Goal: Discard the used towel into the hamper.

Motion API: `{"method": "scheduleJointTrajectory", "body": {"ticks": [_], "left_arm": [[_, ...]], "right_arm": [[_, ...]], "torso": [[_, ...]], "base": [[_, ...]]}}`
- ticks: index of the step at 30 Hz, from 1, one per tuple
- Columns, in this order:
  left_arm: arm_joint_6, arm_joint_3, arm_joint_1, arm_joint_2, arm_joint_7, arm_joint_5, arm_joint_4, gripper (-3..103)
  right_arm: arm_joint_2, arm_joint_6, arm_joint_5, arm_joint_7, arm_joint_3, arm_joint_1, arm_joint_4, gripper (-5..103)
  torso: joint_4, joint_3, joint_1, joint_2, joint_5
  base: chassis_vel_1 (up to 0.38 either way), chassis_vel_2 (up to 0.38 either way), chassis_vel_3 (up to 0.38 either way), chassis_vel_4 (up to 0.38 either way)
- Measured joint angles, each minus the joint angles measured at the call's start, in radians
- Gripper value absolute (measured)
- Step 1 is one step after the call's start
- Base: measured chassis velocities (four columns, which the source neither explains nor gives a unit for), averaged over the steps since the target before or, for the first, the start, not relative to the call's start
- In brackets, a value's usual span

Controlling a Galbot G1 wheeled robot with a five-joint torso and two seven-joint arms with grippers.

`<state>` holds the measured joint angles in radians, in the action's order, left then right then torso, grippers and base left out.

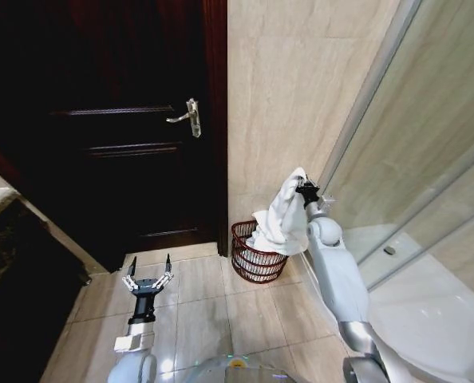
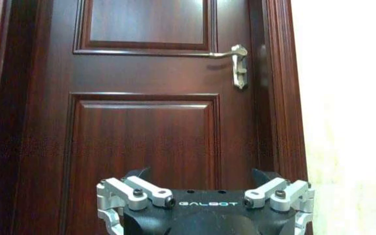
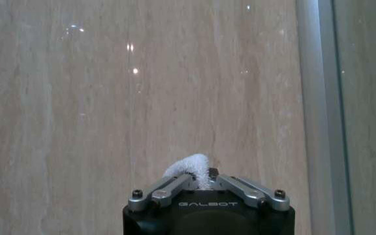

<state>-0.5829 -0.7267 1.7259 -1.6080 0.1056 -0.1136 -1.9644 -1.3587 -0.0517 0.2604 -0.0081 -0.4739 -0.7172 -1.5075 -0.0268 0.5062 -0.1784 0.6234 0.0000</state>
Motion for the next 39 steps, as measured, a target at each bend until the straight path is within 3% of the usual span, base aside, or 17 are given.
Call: {"method": "scheduleJointTrajectory", "body": {"ticks": [26,39], "left_arm": [[-0.019,0.007,0.011,0.0,-0.003,0.003,-0.005,100],[-0.021,0.011,0.004,0.0,-0.011,0.01,-0.002,100]], "right_arm": [[-0.021,-0.033,-0.007,0.025,0.029,-0.095,-0.136,2],[-0.036,-0.036,-0.02,0.035,0.057,-0.116,-0.159,2]], "torso": [[0.0,-0.068,0.043,-0.111,0.0],[0.0011,-0.071,0.045,-0.116,0.0001]], "base": [[-0.057,0.057,0.057,-0.058],[-0.054,0.048,0.04,-0.057]]}}
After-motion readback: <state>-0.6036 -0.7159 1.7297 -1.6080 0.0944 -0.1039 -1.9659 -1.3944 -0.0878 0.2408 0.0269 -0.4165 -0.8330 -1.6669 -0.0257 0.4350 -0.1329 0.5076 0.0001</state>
